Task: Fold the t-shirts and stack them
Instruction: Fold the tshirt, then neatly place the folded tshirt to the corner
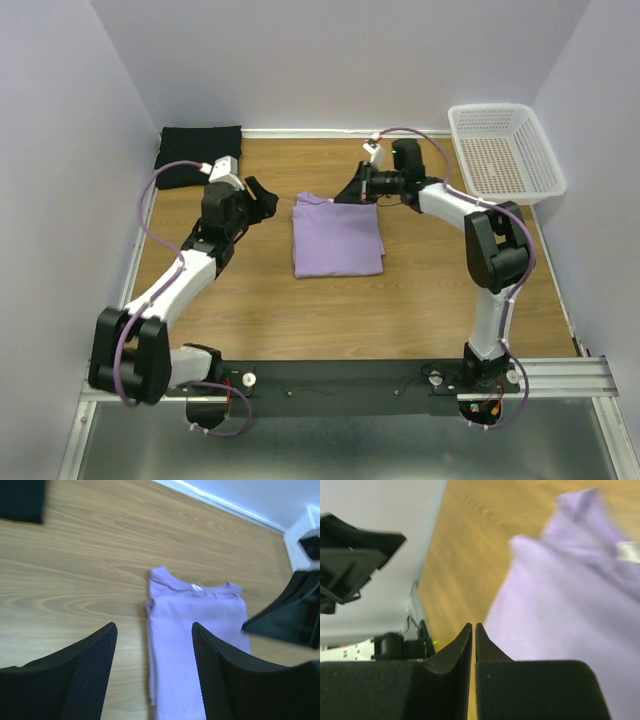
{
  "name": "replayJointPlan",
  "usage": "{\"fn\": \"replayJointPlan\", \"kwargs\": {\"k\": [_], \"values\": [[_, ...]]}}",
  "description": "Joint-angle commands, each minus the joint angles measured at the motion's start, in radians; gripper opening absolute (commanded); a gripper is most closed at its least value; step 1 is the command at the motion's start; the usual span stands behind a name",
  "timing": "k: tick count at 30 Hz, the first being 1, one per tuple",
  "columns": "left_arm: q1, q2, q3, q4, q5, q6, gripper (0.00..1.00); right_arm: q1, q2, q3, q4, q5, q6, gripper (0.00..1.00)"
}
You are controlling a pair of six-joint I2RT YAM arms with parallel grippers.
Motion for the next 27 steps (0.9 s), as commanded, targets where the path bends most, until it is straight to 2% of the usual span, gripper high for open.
{"fn": "replayJointPlan", "kwargs": {"k": [1,4,13,21,27], "values": [[-0.001,0.157,0.024,0.265,0.261,-0.114,0.66,-0.079,0.000,-0.077,-0.016,0.020,-0.045,0.13],[-0.010,0.272,0.057,0.298,0.312,-0.140,0.48,-0.122,0.018,-0.094,-0.015,0.020,-0.065,0.13],[-0.047,0.490,0.139,0.351,0.355,-0.132,0.27,-0.190,0.150,-0.038,-0.015,0.016,-0.094,0.13],[-0.022,0.722,0.233,0.354,0.342,-0.189,0.23,-0.196,0.196,-0.031,-0.016,0.034,-0.108,0.13],[-0.005,0.782,0.270,0.325,0.364,-0.229,0.22,-0.196,0.172,-0.040,-0.024,0.043,-0.116,0.13]]}}
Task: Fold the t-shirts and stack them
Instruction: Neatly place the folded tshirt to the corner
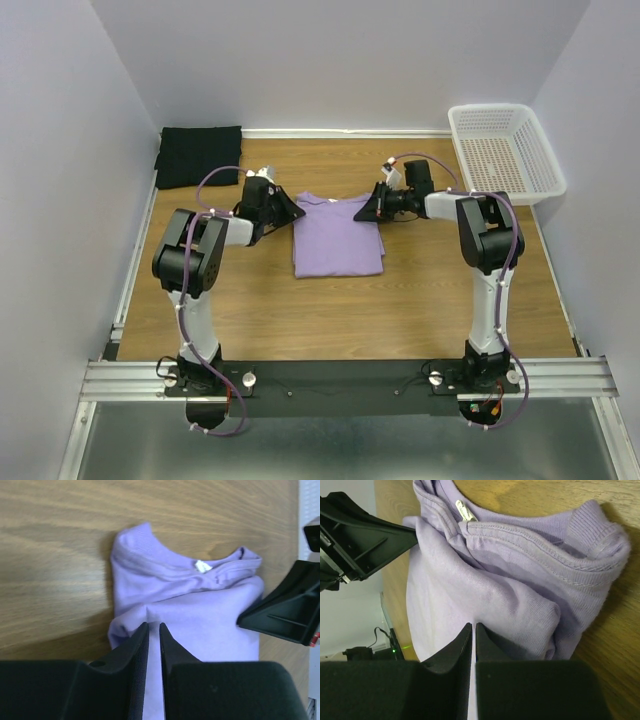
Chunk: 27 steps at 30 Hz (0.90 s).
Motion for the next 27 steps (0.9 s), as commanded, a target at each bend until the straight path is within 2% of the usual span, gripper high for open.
{"fn": "replayJointPlan", "kwargs": {"k": [1,6,7,9,10,12,13,14,16,20,23,27], "values": [[0.014,-0.002,0.039,-0.031,0.033,-0.030,0.22,-0.005,-0.018,0.012,-0.015,0.014,-0.026,0.14],[0.019,-0.102,0.044,-0.123,-0.034,0.003,0.27,0.017,-0.135,-0.034,-0.052,0.049,-0.049,0.15],[0.020,-0.125,0.044,-0.160,-0.043,0.017,0.35,0.024,-0.154,-0.041,-0.064,0.071,-0.058,0.17],[0.022,-0.209,0.047,-0.203,-0.091,0.042,0.42,0.066,-0.218,-0.055,-0.124,0.110,-0.093,0.20],[0.022,-0.241,0.052,-0.253,-0.114,0.074,0.50,0.086,-0.238,-0.055,-0.144,0.161,-0.108,0.24],[0.025,-0.306,0.055,-0.314,-0.167,0.101,0.59,0.132,-0.269,-0.051,-0.191,0.225,-0.157,0.30],[0.026,-0.370,0.055,-0.370,-0.222,0.117,0.62,0.186,-0.294,-0.045,-0.236,0.312,-0.174,0.39],[0.028,-0.404,0.050,-0.396,-0.249,0.144,0.68,0.217,-0.301,-0.038,-0.259,0.357,-0.202,0.43],[0.034,-0.505,0.029,-0.470,-0.345,0.167,0.73,0.308,-0.311,-0.028,-0.306,0.477,-0.216,0.55],[0.040,-0.660,-0.026,-0.574,-0.496,0.216,0.79,0.464,-0.285,0.018,-0.397,0.664,-0.253,0.72],[0.045,-0.772,-0.080,-0.631,-0.591,0.243,0.81,0.579,-0.239,0.081,-0.446,0.802,-0.267,0.77],[0.046,-0.883,-0.138,-0.686,-0.645,0.269,0.81,0.687,-0.190,0.149,-0.500,0.943,-0.276,0.77]]}}
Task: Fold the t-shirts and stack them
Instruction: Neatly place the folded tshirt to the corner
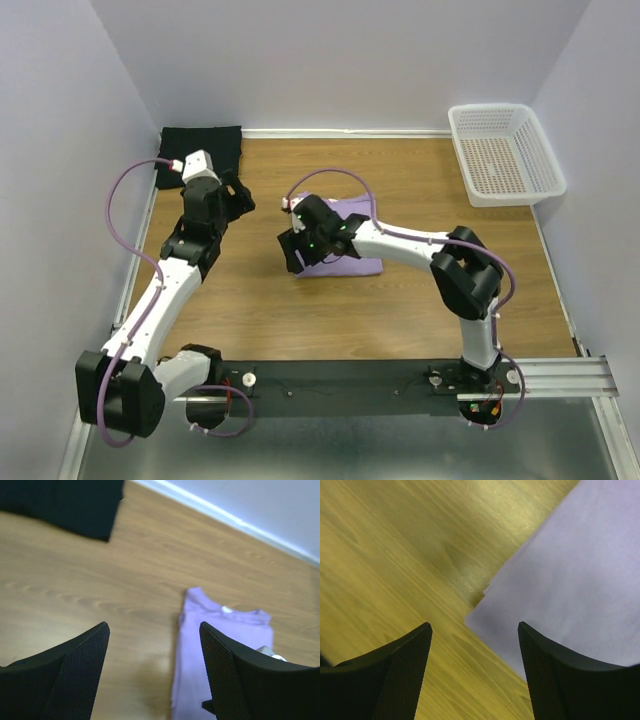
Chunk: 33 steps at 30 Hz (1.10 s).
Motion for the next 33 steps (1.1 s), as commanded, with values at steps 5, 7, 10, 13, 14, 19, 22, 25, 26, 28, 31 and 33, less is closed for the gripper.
{"fn": "replayJointPlan", "kwargs": {"k": [5,7,10,13,14,19,22,25,26,28,31,33], "values": [[0.006,-0.196,-0.151,-0.160,-0.154,0.065,0.81,0.139,0.121,0.147,-0.171,0.371,-0.029,0.75],[0.006,-0.241,-0.195,-0.149,-0.177,0.065,0.81,0.160,0.155,0.178,-0.193,0.400,-0.021,0.72],[0.006,-0.245,-0.191,-0.137,-0.172,0.062,0.81,0.182,0.187,0.204,-0.213,0.414,-0.018,0.68],[0.007,-0.219,-0.182,-0.125,-0.151,0.068,0.81,0.191,0.233,0.222,-0.245,0.451,0.003,0.63],[0.007,-0.204,-0.177,-0.129,-0.145,0.068,0.81,0.197,0.256,0.222,-0.259,0.458,0.012,0.61],[0.007,-0.186,-0.191,-0.120,-0.082,0.065,0.81,0.200,0.282,0.192,-0.271,0.517,0.028,0.42],[0.007,-0.164,-0.197,-0.120,-0.010,0.041,0.81,0.199,0.250,0.172,-0.271,0.503,0.000,0.04],[0.007,-0.143,-0.219,-0.085,0.096,-0.019,0.81,0.197,0.172,0.147,-0.257,0.492,-0.015,0.00],[0.007,-0.135,-0.226,-0.073,0.125,-0.057,0.81,0.194,0.150,0.140,-0.250,0.488,-0.018,0.01],[0.007,-0.101,-0.245,-0.036,0.191,-0.096,0.82,0.188,0.085,0.112,-0.222,0.459,-0.020,0.01],[0.007,-0.052,-0.275,0.030,0.323,-0.189,0.84,0.174,0.017,0.083,-0.185,0.416,-0.014,0.00],[0.007,-0.013,-0.295,0.087,0.410,-0.269,0.84,0.165,-0.011,0.071,-0.153,0.400,-0.011,0.00]]}}
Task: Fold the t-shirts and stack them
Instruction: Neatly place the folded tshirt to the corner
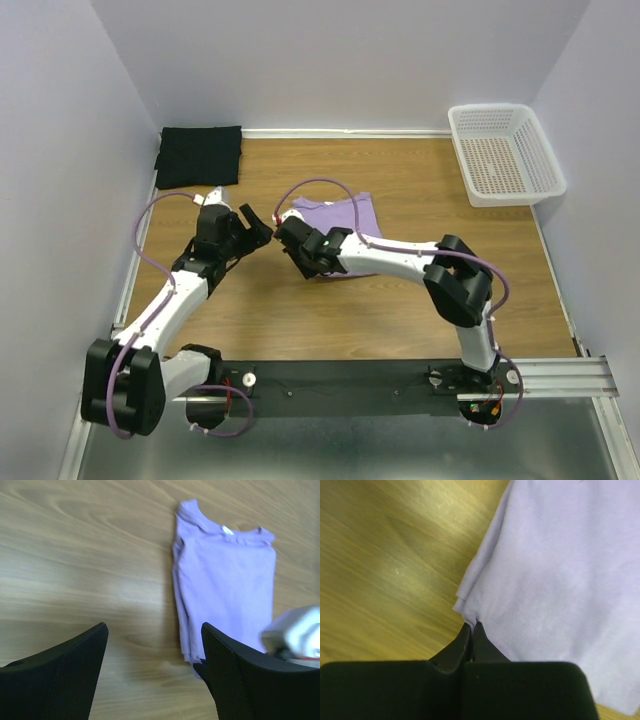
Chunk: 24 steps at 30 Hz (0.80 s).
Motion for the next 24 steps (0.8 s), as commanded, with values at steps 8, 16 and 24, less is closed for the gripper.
{"fn": "replayJointPlan", "kwargs": {"k": [8,16,24], "values": [[-0.016,0.291,-0.059,0.326,0.394,-0.255,0.84,-0.040,-0.140,-0.089,0.119,-0.110,0.023,0.01],[-0.059,0.477,-0.061,0.510,0.425,-0.342,0.85,-0.046,-0.149,-0.123,0.160,-0.145,0.040,0.01],[-0.124,0.640,-0.047,0.619,0.393,-0.428,0.86,-0.051,-0.166,-0.136,0.197,-0.160,0.057,0.00]]}}
